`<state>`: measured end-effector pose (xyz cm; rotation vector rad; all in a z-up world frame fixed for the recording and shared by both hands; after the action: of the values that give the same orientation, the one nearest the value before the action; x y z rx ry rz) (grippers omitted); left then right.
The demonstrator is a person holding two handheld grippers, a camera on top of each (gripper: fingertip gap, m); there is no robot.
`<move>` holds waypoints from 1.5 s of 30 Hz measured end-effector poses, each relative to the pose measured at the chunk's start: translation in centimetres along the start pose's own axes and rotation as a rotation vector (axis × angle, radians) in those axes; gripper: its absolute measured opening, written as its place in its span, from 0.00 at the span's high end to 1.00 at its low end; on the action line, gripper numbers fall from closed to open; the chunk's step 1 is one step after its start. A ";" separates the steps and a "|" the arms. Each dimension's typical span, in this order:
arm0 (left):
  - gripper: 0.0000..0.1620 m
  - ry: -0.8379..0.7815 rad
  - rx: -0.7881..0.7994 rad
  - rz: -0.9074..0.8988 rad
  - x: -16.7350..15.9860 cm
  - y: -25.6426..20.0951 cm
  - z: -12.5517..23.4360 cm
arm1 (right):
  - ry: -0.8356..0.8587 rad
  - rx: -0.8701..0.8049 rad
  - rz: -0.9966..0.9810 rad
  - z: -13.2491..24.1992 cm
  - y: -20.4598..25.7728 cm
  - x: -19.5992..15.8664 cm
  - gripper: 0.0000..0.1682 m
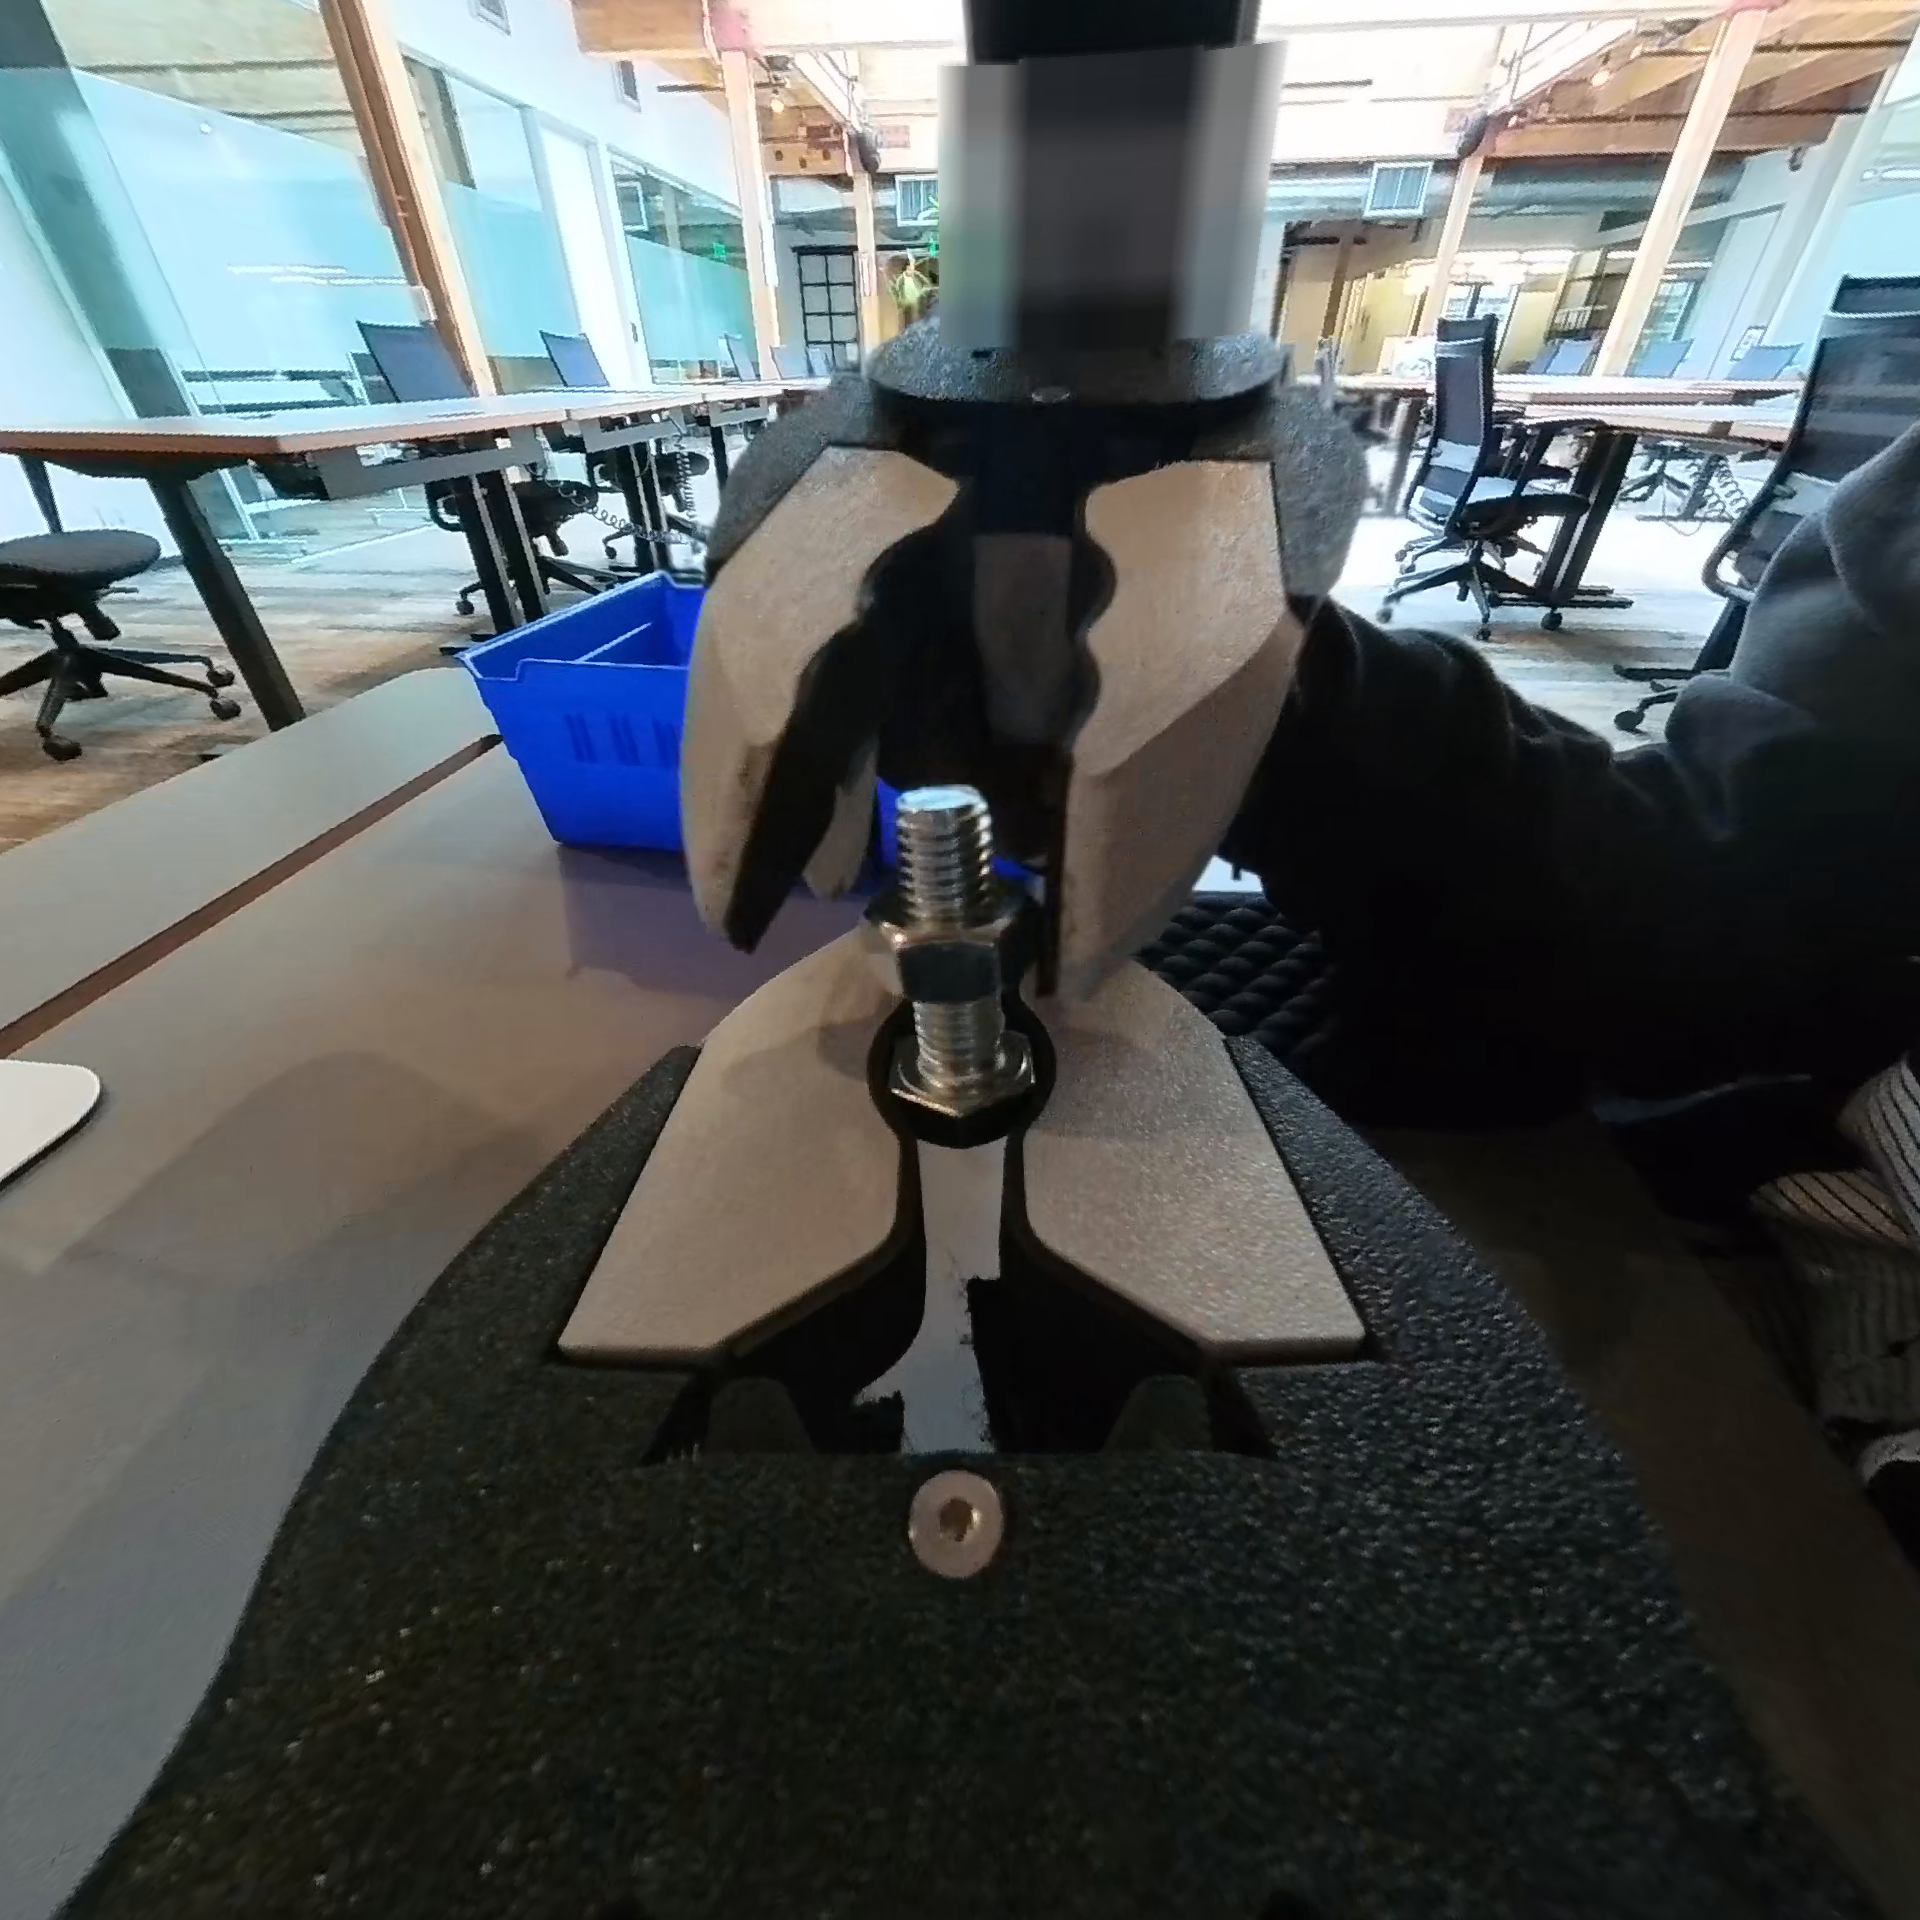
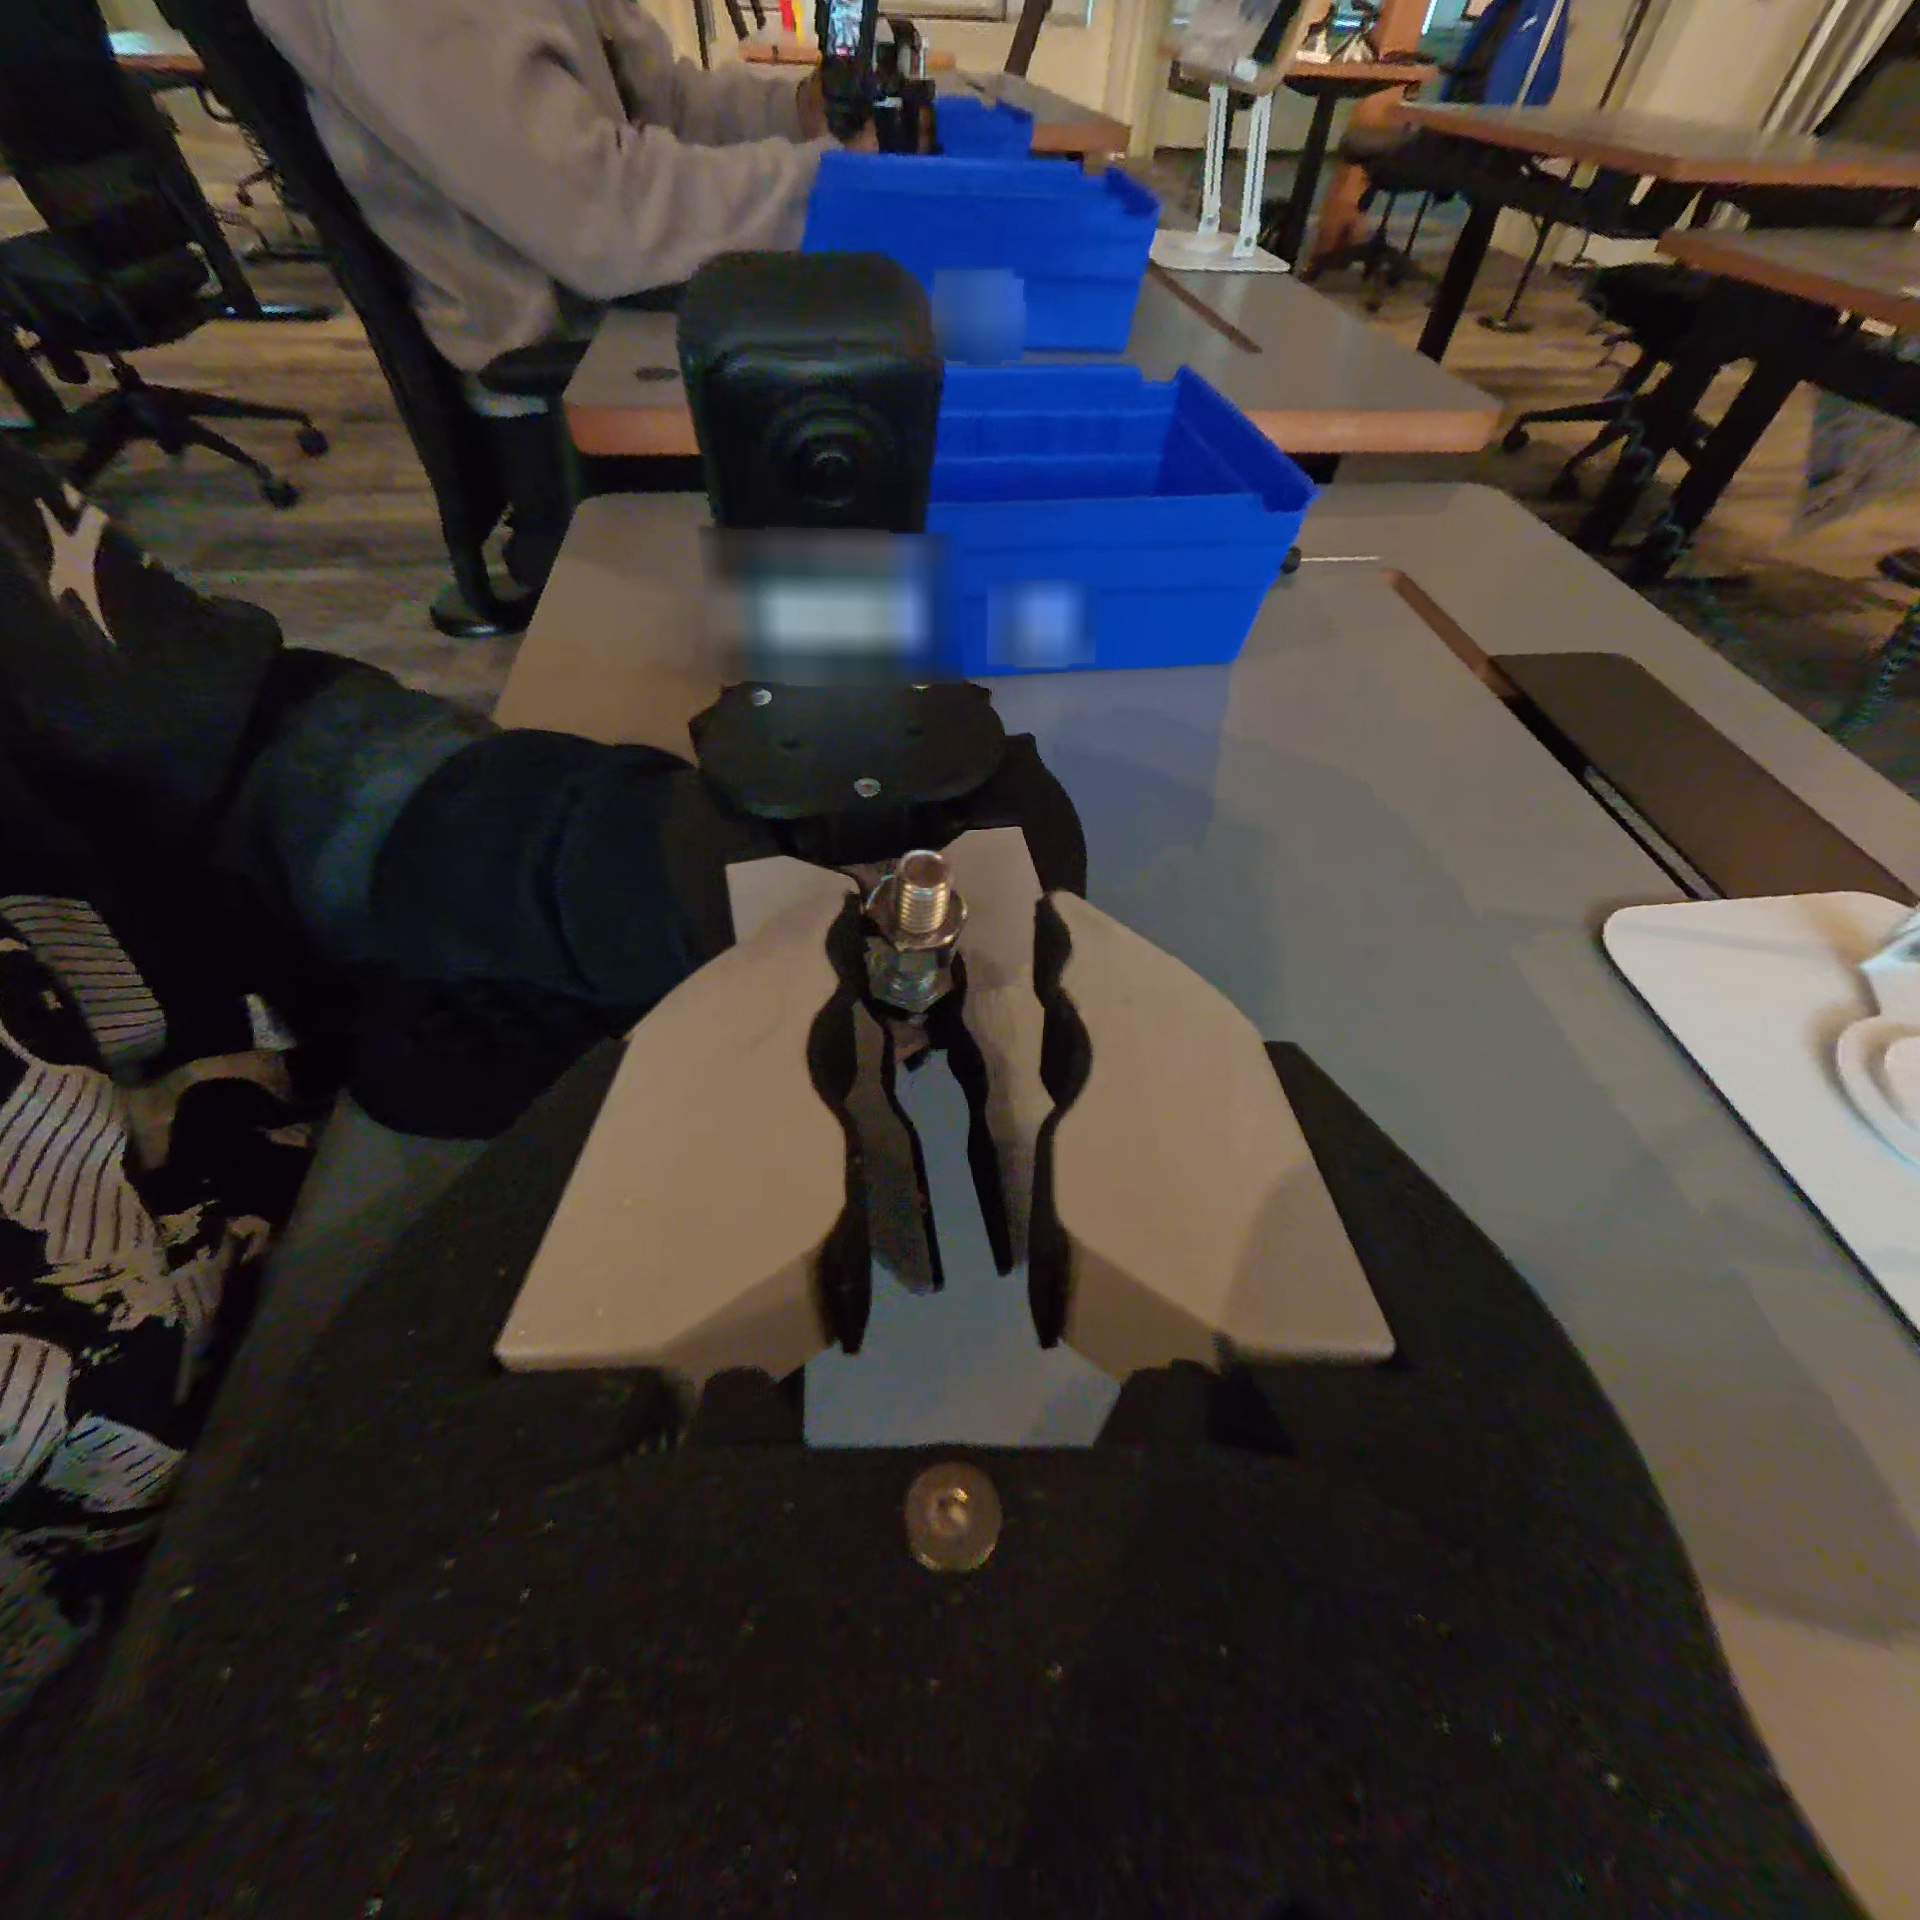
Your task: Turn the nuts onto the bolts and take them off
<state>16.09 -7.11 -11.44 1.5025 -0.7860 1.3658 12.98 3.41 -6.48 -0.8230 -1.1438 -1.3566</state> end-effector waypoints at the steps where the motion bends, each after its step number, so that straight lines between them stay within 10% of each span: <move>1: 0.92 0.000 0.000 -0.001 0.0 0.0 0.0 | 0.001 0.006 -0.011 0.2 -0.1 0.0 0.82; 5: 0.93 -0.028 0.008 0.011 0.2 0.2 0.4 | -0.034 -0.068 -0.021 2.0 -1.4 -0.1 1.00; 14: 0.95 -0.011 0.001 0.001 0.1 0.1 0.2 | -0.017 0.035 -0.017 0.1 -0.1 -0.1 0.81; 23: 0.93 -0.028 0.009 0.005 0.2 0.2 0.5 | -0.100 -0.029 -0.042 2.6 -1.6 0.0 1.00; 30: 0.95 -0.016 0.005 0.003 0.1 0.2 0.4 | -0.056 0.048 -0.022 0.2 -0.1 0.0 0.80; 38: 0.93 -0.036 0.007 0.002 0.3 0.1 0.6 | -0.085 -0.054 -0.010 2.4 -1.6 -0.2 1.00; 45: 0.95 -0.015 0.004 -0.008 0.2 0.1 0.4 | -0.047 0.040 0.016 0.3 0.0 -0.1 0.82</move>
<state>16.21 -7.47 -11.23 1.5193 -0.7862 1.3518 12.90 3.74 -6.50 -0.8370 -1.1948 -1.3035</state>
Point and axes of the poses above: each gripper's, where its closed fingertips meet, z back along the fingers, x out of its top, y = z × x across the jaws, the point moved 9 cm from there along z, back along the fingers, and after that the axes turned 12 degrees about -z, right-handed, at the moved point
